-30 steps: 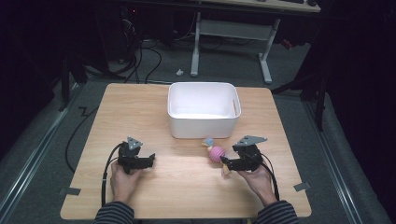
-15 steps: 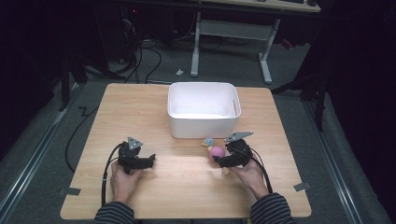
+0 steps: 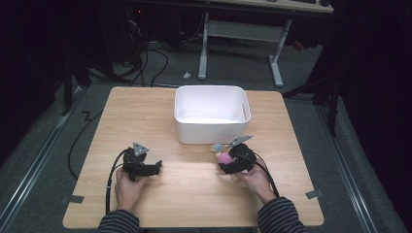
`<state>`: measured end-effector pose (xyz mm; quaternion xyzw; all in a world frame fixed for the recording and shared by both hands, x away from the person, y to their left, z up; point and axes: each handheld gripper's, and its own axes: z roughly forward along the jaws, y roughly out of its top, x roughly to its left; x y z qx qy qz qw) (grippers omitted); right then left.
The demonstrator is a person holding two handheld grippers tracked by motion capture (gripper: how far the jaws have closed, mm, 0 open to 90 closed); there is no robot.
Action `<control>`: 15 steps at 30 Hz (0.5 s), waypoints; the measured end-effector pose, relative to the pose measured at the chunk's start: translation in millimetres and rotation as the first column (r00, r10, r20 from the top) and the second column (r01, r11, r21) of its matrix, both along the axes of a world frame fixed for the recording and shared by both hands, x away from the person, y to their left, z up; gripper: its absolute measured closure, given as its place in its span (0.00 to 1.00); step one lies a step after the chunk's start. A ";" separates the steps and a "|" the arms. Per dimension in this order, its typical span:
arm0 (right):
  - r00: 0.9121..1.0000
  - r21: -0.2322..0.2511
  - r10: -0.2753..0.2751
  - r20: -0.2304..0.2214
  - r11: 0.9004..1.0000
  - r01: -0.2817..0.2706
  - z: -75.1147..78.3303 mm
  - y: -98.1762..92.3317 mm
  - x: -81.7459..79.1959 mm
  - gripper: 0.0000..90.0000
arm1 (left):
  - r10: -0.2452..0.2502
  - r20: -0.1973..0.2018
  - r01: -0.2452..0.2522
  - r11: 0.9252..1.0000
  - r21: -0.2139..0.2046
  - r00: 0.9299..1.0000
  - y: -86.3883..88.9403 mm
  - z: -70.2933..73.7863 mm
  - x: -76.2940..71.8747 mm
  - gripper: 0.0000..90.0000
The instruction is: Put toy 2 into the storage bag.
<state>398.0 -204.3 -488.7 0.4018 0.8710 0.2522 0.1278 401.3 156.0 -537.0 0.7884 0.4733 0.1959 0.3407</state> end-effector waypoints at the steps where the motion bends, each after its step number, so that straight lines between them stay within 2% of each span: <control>1: 1.000 -0.015 -0.001 -0.004 1.000 0.001 -0.9 2.1 -0.4 0.36 | 0.000 0.000 0.000 1.000 -0.001 1.000 0.1 0.0 -0.1 0.13; 9: 1.000 -0.069 0.001 0.013 0.998 0.000 1.0 9.1 -3.2 0.38 | -0.009 -0.002 0.009 1.000 -0.008 1.000 0.7 0.1 -0.3 0.14; 12: 1.000 -0.052 0.002 0.008 0.999 -0.002 4.4 7.9 -4.2 0.38 | -0.014 0.000 0.014 1.000 -0.005 1.000 0.3 0.0 -0.5 0.14; 15: 0.999 -0.025 0.003 0.042 1.000 -0.002 13.6 4.9 -9.5 0.39 | -0.018 0.001 0.018 1.000 -0.004 1.000 0.2 0.1 -0.6 0.14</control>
